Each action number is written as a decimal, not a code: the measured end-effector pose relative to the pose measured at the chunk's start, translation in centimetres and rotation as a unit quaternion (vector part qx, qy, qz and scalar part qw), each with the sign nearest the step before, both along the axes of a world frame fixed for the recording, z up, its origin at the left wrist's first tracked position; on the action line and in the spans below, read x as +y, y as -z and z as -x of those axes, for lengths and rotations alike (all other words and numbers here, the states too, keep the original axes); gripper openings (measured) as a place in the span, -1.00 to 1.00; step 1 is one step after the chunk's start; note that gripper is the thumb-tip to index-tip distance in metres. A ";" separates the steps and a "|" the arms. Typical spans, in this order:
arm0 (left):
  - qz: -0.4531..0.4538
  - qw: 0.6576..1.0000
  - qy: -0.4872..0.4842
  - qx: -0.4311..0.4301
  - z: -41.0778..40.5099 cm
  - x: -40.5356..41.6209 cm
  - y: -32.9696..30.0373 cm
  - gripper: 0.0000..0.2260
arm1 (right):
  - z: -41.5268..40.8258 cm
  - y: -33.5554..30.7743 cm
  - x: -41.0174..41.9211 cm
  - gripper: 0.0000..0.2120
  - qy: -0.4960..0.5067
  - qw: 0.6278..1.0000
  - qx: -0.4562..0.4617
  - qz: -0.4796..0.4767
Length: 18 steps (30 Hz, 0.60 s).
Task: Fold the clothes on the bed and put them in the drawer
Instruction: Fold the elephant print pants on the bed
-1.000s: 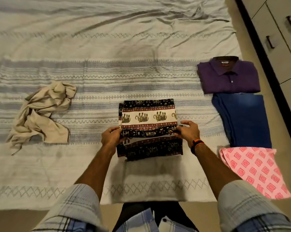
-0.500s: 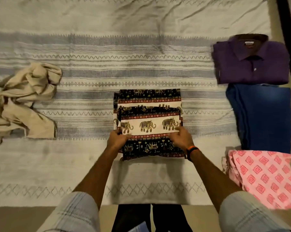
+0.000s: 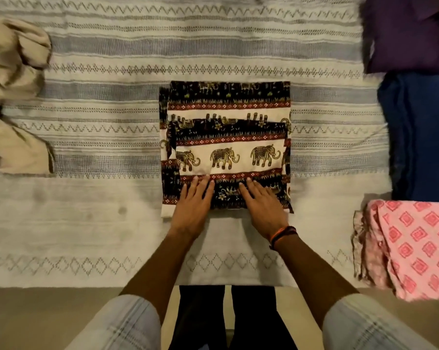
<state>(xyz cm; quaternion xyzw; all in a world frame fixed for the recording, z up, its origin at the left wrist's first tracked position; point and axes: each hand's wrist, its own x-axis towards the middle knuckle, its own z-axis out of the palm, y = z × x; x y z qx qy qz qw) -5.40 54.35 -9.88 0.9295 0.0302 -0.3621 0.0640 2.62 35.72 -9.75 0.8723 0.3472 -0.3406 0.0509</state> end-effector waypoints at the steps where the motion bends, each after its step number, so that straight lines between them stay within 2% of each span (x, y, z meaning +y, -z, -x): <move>1: -0.004 1.000 0.002 -0.008 0.0 0.0 0.2 -0.16 | -0.2 0.1 0.2 -0.29 -0.002 1.000 -0.006 -0.003; 5: 0.018 0.999 -0.019 -0.019 -0.3 0.6 -1.6 -0.27 | -0.8 -1.1 0.2 -0.39 0.000 1.000 -0.007 -0.022; 9: 0.029 0.999 -0.021 -0.035 -0.4 1.1 -6.0 -0.38 | -1.0 -5.0 0.2 -0.47 0.003 1.000 0.009 -0.025; 13: 0.020 0.999 -0.034 0.003 0.6 1.0 -9.6 -0.35 | 0.0 -8.7 -0.3 -0.51 0.020 1.000 0.008 -0.023; 18: 0.032 0.999 -0.034 0.017 2.0 0.5 -13.0 -0.49 | 1.0 -12.6 -0.7 -0.59 0.020 0.999 0.040 0.003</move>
